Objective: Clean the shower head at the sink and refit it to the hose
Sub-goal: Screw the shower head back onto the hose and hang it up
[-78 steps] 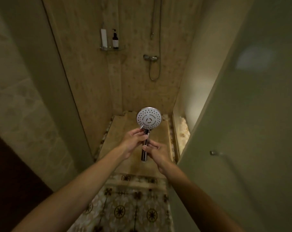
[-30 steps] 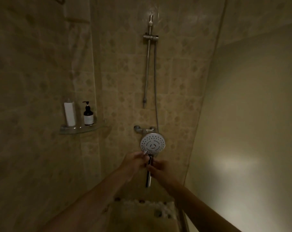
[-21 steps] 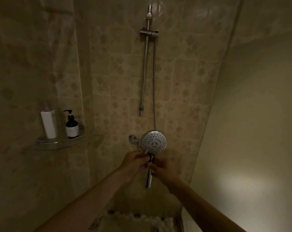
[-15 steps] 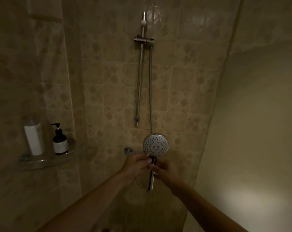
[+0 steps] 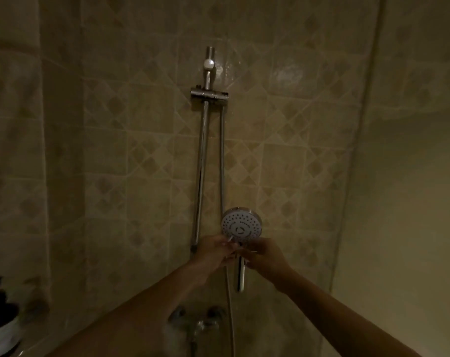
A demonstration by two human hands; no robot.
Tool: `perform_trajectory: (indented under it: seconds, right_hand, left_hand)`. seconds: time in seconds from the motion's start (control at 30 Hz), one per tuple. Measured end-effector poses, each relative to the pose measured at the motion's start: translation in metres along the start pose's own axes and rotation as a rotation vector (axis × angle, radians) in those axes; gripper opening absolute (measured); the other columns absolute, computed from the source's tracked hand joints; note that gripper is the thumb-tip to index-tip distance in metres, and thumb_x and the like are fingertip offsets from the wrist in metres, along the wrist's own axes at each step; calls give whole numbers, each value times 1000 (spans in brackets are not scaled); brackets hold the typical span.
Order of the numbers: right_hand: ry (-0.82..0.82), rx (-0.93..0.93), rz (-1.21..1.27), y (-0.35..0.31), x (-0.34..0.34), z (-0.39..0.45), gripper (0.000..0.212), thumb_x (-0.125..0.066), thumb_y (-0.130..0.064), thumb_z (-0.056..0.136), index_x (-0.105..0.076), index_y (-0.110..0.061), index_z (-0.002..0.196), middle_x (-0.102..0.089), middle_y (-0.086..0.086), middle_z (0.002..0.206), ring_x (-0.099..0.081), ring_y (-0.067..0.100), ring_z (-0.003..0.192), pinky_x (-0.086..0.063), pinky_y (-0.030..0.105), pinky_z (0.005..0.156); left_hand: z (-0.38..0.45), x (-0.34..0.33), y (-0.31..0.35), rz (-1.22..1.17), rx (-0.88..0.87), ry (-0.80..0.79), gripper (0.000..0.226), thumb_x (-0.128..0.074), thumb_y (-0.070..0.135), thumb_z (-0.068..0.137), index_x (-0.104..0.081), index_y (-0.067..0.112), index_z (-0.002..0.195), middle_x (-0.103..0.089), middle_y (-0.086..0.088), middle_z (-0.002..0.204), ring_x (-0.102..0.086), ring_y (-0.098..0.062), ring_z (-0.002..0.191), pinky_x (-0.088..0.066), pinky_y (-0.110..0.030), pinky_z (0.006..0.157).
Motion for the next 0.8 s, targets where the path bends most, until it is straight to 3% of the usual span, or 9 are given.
perform_trajectory:
  seconds: [0.17,0.33,0.43,0.53,0.7,0.8]
  right_hand:
    - [7,58,-98,-18,27,71,8,-77,-12,92,-82,-12,98,-77,-2,80,-71,7,73,-60,30,74]
    - [53,147,-107,-46,52,130,6,-80,-16,90,-81,-17,96,-79,0,84,-77,17,85,-64,45,87]
    - [54,194,-91,-70,66,162,13,-81,-24,89,-79,-19,101,-78,1,87,-77,24,91,-64,49,86]
    - [-24,239,-51,-97,80,188,19,-83,-23,87,-78,-20,106,-81,4,97,-78,21,94,-66,43,83]
    - [-86,330,-4,-148,101,218,17,-81,-14,89,-77,-20,104,-82,-2,92,-79,11,83,-62,24,66]
    - [-71,389,11,-179,113,235,11,-80,-12,89,-79,-16,99,-83,2,92,-79,17,84,-64,29,68]
  left_hand:
    - [77,4,36,49,-51,-104,11,-75,2,86,-74,10,93,-79,-1,84,-77,-12,76,-60,-23,63]
    - [126,-10,93,142,-200,-150,12,-69,-8,87,-68,-1,97,-72,-11,79,-66,-4,47,-49,-17,44]
    - [144,-12,134,154,-255,-174,11,-70,-4,88,-70,0,98,-76,-5,78,-73,-6,60,-55,-15,53]
    - [156,-12,174,254,-307,-173,6,-76,4,85,-73,7,88,-78,-5,80,-76,-10,74,-62,-23,68]
    - [167,-15,241,440,-443,-149,17,-75,3,85,-74,18,77,-76,-1,69,-72,-15,66,-60,-31,65]
    - [165,-19,278,520,-537,-104,21,-72,-1,86,-76,19,80,-76,-7,79,-73,-22,75,-61,-40,74]
Point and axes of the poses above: each hand's wrist, its own z-axis towards the middle knuckle, its own x-axis out of the back of the hand, y = z × x, the point moved 5 cm from there along z, towards the middle knuckle
